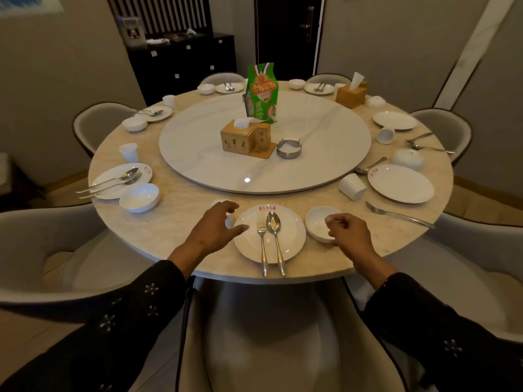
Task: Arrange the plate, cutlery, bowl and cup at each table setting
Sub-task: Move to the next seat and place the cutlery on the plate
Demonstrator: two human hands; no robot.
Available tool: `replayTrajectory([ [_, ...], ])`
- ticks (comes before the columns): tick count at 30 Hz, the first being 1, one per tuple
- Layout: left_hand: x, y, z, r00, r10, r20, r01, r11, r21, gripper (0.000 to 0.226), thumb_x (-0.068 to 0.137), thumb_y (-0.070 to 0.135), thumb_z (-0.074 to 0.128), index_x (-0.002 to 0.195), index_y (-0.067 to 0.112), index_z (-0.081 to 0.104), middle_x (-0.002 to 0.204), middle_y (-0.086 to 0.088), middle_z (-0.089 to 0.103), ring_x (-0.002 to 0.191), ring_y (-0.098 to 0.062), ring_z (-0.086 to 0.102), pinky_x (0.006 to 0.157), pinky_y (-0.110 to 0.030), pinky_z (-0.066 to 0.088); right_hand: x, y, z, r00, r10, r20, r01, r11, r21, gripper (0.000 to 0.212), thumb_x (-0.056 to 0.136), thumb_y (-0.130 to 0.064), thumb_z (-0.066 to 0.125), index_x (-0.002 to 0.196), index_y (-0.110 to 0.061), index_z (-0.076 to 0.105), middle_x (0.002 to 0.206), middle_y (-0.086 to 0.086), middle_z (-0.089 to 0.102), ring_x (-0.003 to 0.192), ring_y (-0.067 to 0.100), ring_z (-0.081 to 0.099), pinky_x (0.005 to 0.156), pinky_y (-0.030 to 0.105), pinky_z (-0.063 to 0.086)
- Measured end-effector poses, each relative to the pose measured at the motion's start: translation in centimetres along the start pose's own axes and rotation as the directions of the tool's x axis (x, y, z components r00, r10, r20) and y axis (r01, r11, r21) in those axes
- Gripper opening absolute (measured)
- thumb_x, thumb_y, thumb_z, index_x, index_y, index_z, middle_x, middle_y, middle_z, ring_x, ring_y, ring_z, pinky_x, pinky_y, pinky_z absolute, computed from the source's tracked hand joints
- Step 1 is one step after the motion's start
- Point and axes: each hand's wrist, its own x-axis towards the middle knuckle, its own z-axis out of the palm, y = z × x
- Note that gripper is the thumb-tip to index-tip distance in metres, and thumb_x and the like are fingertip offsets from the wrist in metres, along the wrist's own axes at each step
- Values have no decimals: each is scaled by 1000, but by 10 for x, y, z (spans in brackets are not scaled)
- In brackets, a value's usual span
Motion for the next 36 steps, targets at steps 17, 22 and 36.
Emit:
replayTrajectory([
  [17,-116,58,64,983,91,160,-31,939,-343,26,89,27,67,110,13,65,102,-1,66,89,-8,61,67,-12,46,-130,27,-28,995,74,-71,-65,990,123,8,95,-21,58,90,-18,64,89,4,64,87,19,63,78,34,58],
  [22,-130,100,88,968,140,208,-52,924,-379,27,91,29,63,113,14,63,108,-4,63,97,-13,60,65,-13,47,-132,39,-70,983,64,-172,-41,990,134,11,93,-19,61,84,-16,67,84,7,68,83,20,65,75,34,58],
  [36,-83,301,223,968,117,221,-11,903,-430,24,88,33,68,107,18,68,97,1,68,84,-14,64,60,-17,53,-46,73,-295,981,36,-189,-19,996,88,12,94,-25,60,87,-19,67,87,6,68,83,20,64,76,35,58],
])
